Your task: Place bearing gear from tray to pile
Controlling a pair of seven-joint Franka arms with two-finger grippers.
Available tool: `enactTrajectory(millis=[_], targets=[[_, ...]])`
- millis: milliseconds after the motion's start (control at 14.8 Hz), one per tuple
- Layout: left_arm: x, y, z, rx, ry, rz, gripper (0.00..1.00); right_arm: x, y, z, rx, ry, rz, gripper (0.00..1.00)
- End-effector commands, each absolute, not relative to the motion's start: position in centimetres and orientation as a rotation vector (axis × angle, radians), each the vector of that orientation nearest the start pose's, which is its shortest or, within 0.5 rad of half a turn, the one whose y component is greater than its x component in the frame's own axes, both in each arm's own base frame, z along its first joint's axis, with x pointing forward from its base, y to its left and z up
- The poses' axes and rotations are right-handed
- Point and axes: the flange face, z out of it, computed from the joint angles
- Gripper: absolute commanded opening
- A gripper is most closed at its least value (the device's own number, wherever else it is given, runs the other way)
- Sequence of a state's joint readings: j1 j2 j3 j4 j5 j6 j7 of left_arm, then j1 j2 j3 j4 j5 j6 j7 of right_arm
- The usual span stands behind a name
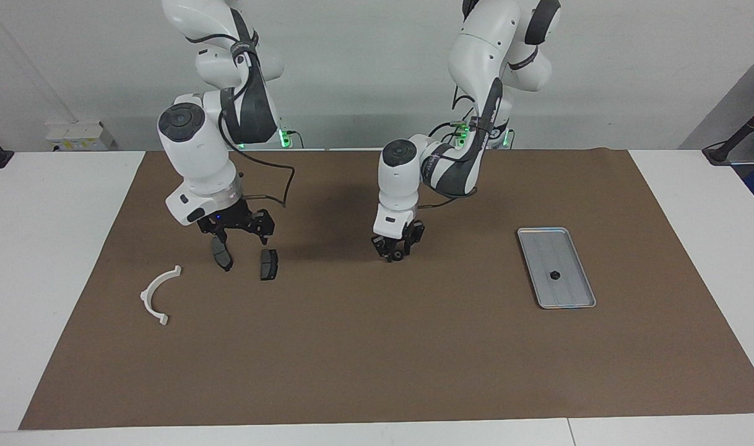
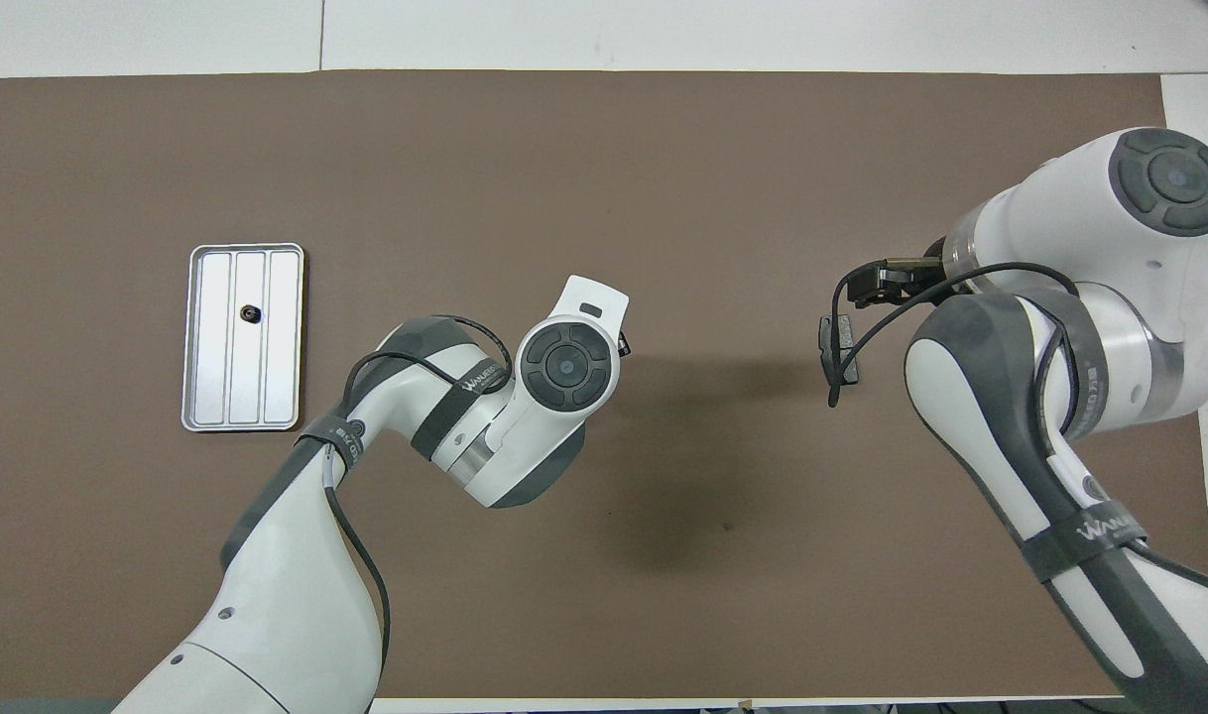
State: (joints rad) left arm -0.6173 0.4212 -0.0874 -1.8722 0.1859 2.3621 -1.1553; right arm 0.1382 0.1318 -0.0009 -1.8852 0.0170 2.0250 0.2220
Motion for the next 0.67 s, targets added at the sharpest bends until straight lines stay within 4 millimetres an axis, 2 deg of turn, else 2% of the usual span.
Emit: enactTrajectory(millis=[0,67,135,270,405,472,540,607], targets=[[50.2,-39.7,31.3,-3.074,-0.513,-0.236,1.0,58.9,9.0,43.7,-3.106,0.211,-0.03,1.0],[51.3,-37.9,32.5,-3.051,-0.463,-0.215,1.0,58.8,9.5,43.8,-3.101,0.251,-0.035,1.0],[52.4,-35.3,36.2,-3.055,-0.405,-0.228,1.0,58.7,10.9,43.8,-3.096,0.287,-0.043,1.0],[54.5,-28.5,43.1,-3.057,-0.312,-0.195,1.0,57.9,15.0,43.6,-3.082,0.39,-0.041,1.0],[56.9,-21.7,52.3,-3.121,-0.181,-0.075,1.0,56.7,20.4,42.9,-3.058,0.501,-0.043,1.0],[58.2,-17.8,55.7,-3.148,-0.102,-0.022,1.0,56.0,22.7,42.1,-3.052,0.561,-0.027,1.0],[59.2,-13.3,57.9,-3.165,-0.047,0.003,1.0,55.3,25.4,41.6,-3.037,0.592,-0.044,1.0],[59.9,-9.1,58.2,-3.178,-0.017,0.018,1.0,54.5,28.1,40.6,-3.028,0.615,-0.046,1.0]])
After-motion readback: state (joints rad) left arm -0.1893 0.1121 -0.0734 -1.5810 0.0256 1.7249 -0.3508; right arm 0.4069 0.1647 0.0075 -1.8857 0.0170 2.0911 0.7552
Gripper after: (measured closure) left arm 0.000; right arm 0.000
